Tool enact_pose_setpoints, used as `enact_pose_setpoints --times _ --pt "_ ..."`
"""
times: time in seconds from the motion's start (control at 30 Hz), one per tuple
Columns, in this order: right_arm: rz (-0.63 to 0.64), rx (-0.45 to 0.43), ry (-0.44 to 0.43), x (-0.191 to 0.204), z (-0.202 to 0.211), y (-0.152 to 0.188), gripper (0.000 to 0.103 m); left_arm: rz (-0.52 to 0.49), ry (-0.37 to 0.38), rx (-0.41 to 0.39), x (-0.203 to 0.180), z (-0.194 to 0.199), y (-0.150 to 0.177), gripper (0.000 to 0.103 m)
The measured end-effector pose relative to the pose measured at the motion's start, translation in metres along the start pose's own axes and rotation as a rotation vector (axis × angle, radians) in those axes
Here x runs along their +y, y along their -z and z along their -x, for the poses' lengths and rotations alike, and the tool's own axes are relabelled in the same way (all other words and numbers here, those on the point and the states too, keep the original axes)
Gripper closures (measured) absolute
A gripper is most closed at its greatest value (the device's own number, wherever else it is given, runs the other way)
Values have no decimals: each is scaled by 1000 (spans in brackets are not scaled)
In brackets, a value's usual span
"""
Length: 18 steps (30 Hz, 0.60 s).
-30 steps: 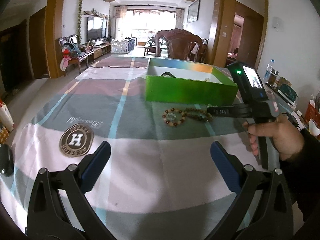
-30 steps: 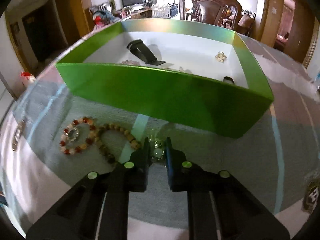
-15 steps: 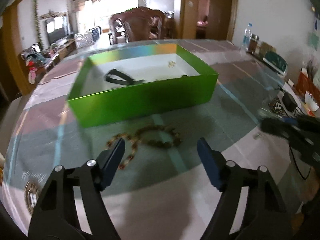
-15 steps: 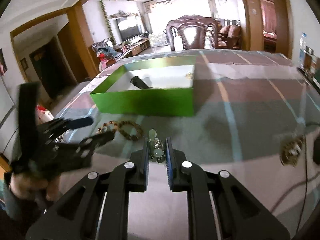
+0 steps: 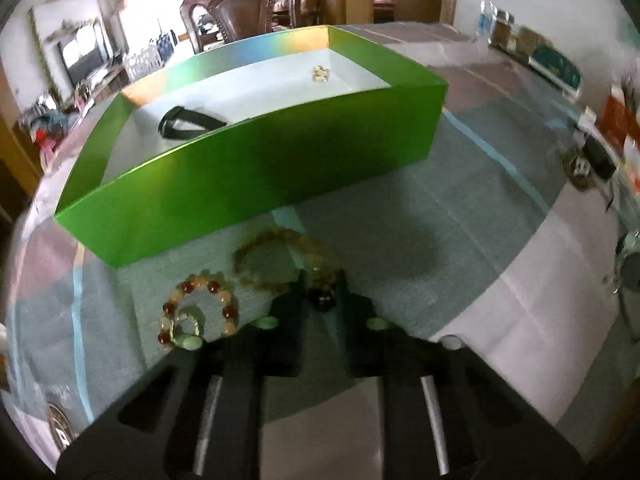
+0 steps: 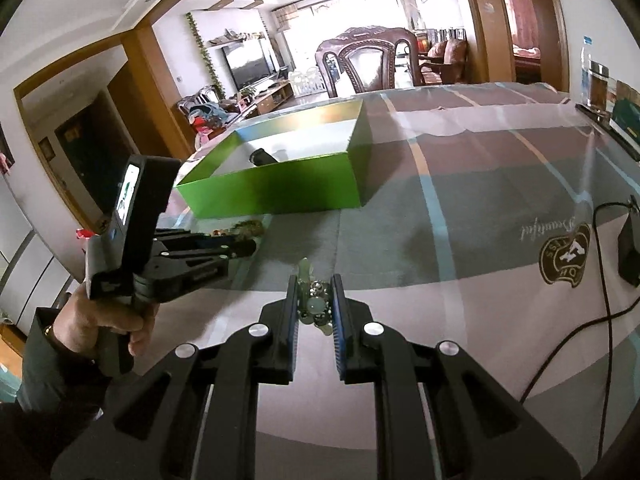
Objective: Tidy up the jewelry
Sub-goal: 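Close the left tool on the brown bead bracelet and lift it while the right tool holds the jade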
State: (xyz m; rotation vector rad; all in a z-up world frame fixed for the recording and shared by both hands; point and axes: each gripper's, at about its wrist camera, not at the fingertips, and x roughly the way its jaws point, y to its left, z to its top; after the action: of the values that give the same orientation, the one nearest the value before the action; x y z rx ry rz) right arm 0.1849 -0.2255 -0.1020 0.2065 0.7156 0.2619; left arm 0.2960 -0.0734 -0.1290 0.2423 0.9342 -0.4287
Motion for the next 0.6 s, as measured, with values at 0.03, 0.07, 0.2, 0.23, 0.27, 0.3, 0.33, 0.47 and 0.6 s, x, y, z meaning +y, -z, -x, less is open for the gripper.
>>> enact_pose_setpoints --times 0.03,0.07,0.2,0.23,0.27,0.3,0.33,0.47,0.6 --pt "5 -2 -3 1 1 -1 88 7 6 -14 2 5 0 91" --pt "6 -4 -5 2 1 -1 88 29 7 -41 6 13 2 91" --pt "16 -13 -16 7 5 -2 88 112 59 -151 19 59 12 92" --pt "22 -17 -21 9 7 -1 88 125 74 -182 22 73 15 92" --pt "25 -18 -24 11 8 -1 88 149 82 -231 25 95 22 91" --pt "28 -20 -27 13 9 -1 88 157 85 -254 25 107 27 91" --pt "31 -24 -33 17 11 -1 88 166 91 -280 26 120 33 91" --pt "50 -32 -54 29 16 2 88 202 109 -348 28 164 57 91" --pt "76 -35 -72 44 19 5 88 232 95 -372 31 187 80 91"
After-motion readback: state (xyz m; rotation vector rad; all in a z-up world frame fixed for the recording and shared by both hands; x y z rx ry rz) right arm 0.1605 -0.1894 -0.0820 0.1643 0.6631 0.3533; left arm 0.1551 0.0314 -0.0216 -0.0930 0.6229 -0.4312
